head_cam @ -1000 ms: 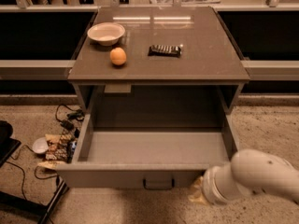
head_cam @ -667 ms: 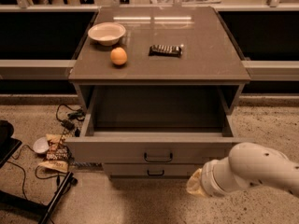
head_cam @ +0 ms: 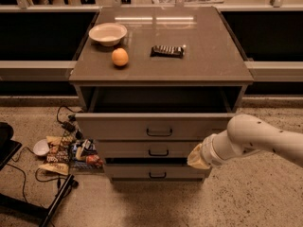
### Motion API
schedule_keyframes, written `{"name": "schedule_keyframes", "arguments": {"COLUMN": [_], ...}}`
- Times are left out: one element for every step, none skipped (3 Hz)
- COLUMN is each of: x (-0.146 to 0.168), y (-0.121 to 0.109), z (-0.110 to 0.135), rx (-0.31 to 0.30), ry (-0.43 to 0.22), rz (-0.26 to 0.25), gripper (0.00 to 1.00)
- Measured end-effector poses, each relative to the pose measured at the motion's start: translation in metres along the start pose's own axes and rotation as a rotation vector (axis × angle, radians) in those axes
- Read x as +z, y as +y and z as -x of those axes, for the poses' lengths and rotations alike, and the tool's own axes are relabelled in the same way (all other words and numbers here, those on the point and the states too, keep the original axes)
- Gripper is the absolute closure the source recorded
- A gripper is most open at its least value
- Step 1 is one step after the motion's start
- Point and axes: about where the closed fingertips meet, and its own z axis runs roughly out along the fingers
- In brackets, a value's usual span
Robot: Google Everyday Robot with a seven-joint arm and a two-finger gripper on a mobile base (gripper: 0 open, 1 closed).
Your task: Close top drawer
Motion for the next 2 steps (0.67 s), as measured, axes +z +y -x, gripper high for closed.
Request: {"name": "schedule_keyframes", "arguments": {"x": [0.0, 0.001], "y": [0.0, -0.026], "z": [0.0, 0.003], "rx": [0.0, -0.014], "ry": [0.0, 0.006], "rz": [0.001, -0.015], "gripper": [1.0, 1.0]}}
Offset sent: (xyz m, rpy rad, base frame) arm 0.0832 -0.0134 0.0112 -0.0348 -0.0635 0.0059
